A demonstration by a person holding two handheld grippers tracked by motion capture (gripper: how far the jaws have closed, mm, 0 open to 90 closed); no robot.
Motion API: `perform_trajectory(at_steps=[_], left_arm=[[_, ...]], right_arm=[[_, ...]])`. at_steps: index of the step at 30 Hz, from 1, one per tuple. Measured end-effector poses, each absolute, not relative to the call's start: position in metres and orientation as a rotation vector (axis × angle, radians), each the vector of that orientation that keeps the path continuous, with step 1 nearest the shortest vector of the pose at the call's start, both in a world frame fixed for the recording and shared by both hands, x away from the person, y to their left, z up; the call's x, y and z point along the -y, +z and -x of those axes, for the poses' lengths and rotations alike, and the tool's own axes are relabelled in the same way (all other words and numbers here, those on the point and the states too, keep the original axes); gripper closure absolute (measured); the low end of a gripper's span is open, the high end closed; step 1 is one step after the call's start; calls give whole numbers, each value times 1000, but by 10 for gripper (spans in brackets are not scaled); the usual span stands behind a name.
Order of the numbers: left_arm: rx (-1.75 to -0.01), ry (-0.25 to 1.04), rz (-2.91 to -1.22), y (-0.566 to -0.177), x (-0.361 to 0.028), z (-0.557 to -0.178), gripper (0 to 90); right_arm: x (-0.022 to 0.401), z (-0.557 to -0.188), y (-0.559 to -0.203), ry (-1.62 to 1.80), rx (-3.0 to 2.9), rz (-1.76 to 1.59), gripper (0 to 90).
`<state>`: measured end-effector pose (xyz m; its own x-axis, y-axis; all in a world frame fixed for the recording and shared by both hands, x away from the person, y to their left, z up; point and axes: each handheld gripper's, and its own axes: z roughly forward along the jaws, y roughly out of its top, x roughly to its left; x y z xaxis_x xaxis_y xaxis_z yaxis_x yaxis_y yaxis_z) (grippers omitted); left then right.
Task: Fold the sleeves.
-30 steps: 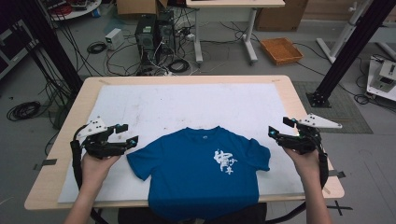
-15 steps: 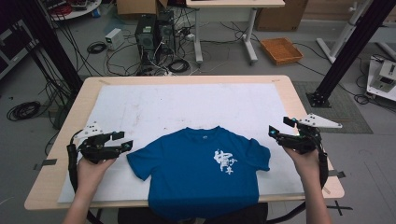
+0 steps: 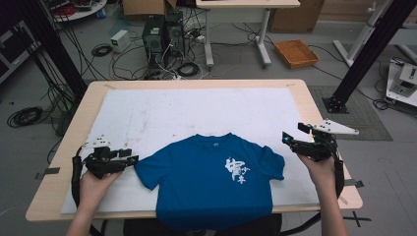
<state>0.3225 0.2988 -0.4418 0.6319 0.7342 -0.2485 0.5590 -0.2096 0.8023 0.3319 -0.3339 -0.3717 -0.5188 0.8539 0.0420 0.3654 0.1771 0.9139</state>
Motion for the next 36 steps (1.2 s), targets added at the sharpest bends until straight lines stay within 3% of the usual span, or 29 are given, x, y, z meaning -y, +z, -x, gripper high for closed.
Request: perform_trajectory(at_steps=[9,18,28,36], left_arm=[[-1092,182,-1932,-445,-297,-324,627],[-1122,139,-1938,-447,-297,-324,660],[-1105,81,-1916,-445,-296,-324,866],[-1047,46,-1861,-431,-290,-322,878]], right_arm=[[336,-332,-372,1313,-1965,-1150,258],[337,-332,-372,1314,-1958,-1155,258],[337,-332,-372,1312,-1960,-1153,258],[337,-332,-371,1316,-1954,-1156,258]])
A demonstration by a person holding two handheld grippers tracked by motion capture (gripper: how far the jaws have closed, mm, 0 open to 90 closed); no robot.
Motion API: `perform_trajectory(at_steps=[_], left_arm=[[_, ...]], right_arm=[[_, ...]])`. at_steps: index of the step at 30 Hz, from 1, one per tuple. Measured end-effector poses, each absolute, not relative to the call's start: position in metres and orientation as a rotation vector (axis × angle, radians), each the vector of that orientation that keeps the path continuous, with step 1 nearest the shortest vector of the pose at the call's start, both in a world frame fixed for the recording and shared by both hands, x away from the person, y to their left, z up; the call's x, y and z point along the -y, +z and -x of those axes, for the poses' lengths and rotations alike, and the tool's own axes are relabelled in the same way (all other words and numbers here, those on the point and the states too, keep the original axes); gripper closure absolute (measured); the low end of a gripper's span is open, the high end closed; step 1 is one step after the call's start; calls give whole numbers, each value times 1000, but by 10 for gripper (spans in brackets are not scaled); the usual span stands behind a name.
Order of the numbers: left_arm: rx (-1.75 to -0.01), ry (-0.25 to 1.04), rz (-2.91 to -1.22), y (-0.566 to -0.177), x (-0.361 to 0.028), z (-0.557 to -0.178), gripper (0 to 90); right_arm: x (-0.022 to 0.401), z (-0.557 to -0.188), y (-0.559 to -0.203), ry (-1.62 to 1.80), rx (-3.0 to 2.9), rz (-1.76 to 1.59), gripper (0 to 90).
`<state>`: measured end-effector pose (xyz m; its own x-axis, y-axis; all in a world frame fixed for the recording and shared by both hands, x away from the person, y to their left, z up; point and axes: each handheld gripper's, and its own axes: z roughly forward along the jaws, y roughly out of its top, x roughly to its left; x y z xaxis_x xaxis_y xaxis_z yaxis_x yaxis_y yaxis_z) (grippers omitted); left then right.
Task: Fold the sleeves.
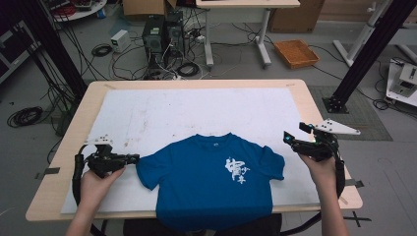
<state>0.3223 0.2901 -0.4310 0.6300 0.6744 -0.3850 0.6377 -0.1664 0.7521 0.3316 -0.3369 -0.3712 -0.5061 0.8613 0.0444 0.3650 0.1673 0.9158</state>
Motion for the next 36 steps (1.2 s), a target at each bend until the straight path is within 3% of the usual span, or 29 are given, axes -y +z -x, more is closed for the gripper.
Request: perform_trajectory(at_steps=[7,18,27,36], left_arm=[[-1007,-52,-1769,-409,-262,-324,878],[-1015,-104,-1731,-399,-212,-331,881],[-993,-143,-1775,-405,-153,-346,881],[-991,-170,-1824,-420,-119,-358,881]], right_arm=[[338,-330,-370,1321,-1943,-1157,258],[340,-330,-368,1327,-1935,-1161,258],[342,-331,-369,1329,-1932,-1165,258],[343,-331,-370,1321,-1934,-1171,258]])
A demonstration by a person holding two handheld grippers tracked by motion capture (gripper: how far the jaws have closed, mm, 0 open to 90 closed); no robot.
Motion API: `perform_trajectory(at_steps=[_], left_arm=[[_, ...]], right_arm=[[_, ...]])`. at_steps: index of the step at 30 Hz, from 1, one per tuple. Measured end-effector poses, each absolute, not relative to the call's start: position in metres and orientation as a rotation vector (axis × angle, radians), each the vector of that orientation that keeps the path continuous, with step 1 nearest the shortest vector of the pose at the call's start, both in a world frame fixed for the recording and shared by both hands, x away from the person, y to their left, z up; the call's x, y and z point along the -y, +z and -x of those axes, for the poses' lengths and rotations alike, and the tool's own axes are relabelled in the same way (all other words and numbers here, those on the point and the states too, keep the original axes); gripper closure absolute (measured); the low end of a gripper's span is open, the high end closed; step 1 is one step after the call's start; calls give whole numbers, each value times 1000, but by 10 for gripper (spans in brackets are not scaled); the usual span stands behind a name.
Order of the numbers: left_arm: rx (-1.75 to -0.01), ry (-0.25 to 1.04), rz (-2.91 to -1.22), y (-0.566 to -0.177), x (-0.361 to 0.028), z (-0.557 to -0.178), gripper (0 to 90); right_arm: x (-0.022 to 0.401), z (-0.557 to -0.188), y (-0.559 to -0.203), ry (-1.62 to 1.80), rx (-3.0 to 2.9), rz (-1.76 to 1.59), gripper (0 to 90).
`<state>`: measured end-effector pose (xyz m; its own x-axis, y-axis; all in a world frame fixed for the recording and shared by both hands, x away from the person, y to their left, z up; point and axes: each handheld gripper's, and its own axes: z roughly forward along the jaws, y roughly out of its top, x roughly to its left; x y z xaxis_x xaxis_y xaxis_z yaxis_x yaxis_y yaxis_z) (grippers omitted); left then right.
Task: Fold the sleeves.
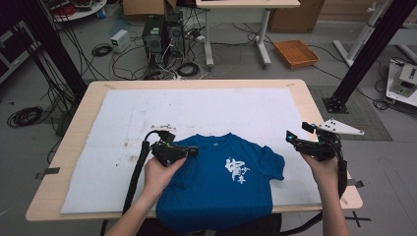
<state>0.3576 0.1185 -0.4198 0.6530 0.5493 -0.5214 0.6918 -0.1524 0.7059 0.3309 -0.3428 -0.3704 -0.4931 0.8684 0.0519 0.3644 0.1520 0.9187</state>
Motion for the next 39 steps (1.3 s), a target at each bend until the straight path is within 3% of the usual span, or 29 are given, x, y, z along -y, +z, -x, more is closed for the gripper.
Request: perform_trajectory(at_steps=[2,3,4,6,7,8,14,15,19,21,23,28,32,33,34,35,36,37,39], left_arm=[[-978,-160,-1837,-423,-114,-360,862],[-975,-142,-1840,-424,-113,-361,789],[-976,-133,-1841,-425,-112,-363,789],[-954,-104,-1831,-426,-111,-363,640],[-940,-85,-1833,-425,-112,-363,640],[-925,-70,-1830,-424,-113,-363,585],[-831,140,-1824,-406,-135,-349,460],[-807,226,-1830,-400,-149,-342,441],[-792,334,-1836,-395,-174,-330,430],[-798,369,-1819,-396,-193,-322,429],[-834,373,-1794,-403,-218,-316,429],[-869,336,-1768,-413,-240,-315,429],[-893,317,-1747,-415,-246,-318,430],[-885,310,-1760,-416,-244,-319,429],[-885,310,-1760,-416,-244,-319,430],[-882,305,-1774,-416,-240,-319,430],[-882,305,-1774,-416,-240,-319,430],[-873,303,-1781,-416,-238,-319,430],[-870,301,-1783,-416,-237,-319,430]], right_arm=[[343,-331,-371,1319,-1936,-1170,258],[343,-331,-372,1315,-1939,-1173,258],[343,-331,-372,1315,-1939,-1173,258],[343,-332,-373,1312,-1938,-1176,258],[343,-332,-373,1310,-1938,-1176,258],[343,-332,-373,1308,-1938,-1182,258],[346,-330,-376,1309,-1939,-1196,263],[347,-329,-378,1302,-1943,-1209,288],[347,-327,-385,1275,-1986,-1214,370],[346,-327,-396,1234,-2060,-1227,488],[346,-329,-404,1221,-2112,-1256,540],[347,-337,-421,1251,-2191,-1371,599],[349,-345,-435,1262,-2251,-1497,609],[348,-347,-439,1248,-2298,-1531,675],[348,-347,-439,1248,-2298,-1531,675],[346,-347,-442,1213,-2331,-1527,780],[346,-347,-442,1213,-2331,-1527,780],[345,-346,-441,1220,-2340,-1512,864],[345,-344,-437,1249,-2328,-1475,880]])
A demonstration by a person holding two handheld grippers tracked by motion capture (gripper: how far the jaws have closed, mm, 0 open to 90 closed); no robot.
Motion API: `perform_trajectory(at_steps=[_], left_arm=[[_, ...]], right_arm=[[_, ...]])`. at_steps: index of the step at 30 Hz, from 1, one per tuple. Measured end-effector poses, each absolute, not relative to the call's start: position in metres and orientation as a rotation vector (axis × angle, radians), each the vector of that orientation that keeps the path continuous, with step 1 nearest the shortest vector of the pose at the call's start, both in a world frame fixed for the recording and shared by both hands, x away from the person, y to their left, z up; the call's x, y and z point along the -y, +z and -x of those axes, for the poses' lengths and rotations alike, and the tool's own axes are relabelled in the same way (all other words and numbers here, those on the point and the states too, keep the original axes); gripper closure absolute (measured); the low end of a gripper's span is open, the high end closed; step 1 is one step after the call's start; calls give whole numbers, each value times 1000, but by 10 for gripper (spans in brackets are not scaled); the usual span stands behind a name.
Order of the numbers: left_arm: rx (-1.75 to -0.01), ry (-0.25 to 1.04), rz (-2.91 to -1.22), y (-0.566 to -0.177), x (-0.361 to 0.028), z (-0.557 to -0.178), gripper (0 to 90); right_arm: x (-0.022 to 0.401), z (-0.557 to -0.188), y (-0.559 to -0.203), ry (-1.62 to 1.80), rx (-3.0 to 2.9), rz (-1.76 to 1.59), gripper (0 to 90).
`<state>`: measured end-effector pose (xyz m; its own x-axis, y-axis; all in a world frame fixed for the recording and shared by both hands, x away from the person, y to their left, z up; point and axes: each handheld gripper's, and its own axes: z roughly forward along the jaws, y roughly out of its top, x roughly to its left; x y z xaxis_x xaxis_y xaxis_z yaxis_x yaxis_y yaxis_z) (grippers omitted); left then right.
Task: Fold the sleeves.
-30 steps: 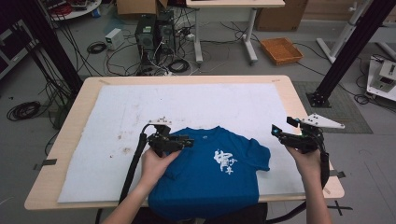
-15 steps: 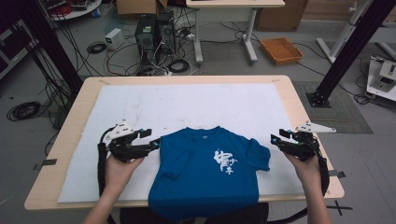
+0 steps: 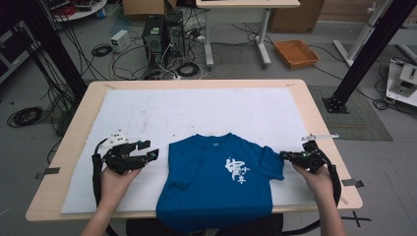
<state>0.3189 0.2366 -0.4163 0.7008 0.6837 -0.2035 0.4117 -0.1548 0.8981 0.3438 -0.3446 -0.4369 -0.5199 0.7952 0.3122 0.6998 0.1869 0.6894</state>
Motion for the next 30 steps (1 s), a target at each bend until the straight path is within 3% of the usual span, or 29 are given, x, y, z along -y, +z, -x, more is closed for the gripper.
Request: perform_trajectory(at_steps=[7,21,30], left_arm=[[-865,301,-1791,-416,-233,-319,430],[-864,293,-1801,-418,-230,-321,430],[-848,292,-1824,-417,-225,-321,430]], right_arm=[[336,-336,-416,1357,-2281,-1381,881],[282,-328,-388,1294,-2276,-1267,880],[209,-334,-384,1165,-2309,-1210,865]])
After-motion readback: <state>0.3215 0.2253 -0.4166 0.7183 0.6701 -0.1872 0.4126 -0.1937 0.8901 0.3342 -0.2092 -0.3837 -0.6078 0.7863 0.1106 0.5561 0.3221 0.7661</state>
